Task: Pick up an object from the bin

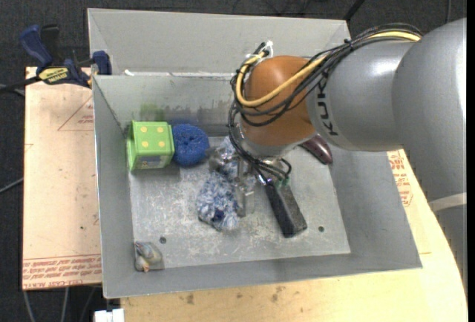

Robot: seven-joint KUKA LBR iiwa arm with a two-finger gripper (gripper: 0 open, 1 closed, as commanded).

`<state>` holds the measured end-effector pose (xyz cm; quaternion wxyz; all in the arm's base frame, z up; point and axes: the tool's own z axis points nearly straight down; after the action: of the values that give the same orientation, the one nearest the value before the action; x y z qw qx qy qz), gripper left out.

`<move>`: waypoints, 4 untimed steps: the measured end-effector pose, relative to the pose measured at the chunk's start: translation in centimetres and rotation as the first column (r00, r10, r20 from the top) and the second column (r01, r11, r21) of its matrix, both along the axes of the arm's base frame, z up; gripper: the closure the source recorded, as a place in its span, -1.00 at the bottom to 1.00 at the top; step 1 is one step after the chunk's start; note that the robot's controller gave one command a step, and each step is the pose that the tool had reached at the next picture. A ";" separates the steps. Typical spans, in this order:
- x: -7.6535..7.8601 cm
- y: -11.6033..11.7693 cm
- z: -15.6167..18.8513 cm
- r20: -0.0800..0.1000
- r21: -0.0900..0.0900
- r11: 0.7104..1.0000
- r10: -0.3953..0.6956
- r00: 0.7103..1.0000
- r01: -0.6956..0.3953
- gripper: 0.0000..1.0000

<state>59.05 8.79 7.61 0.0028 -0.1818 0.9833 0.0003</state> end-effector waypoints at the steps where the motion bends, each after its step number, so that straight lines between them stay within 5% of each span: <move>1: 0.4 0.3 -1.6 0.003 -0.001 0.994 0.111 0.994 -0.111 1.00; 4: 0.3 0.3 1.1 -0.004 -0.001 0.992 0.126 0.992 -0.126 1.00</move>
Offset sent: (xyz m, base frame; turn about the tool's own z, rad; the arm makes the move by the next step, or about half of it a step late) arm 0.0000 0.0000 0.0000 0.0000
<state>59.31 9.09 8.67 0.0008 -0.2434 0.9699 0.0002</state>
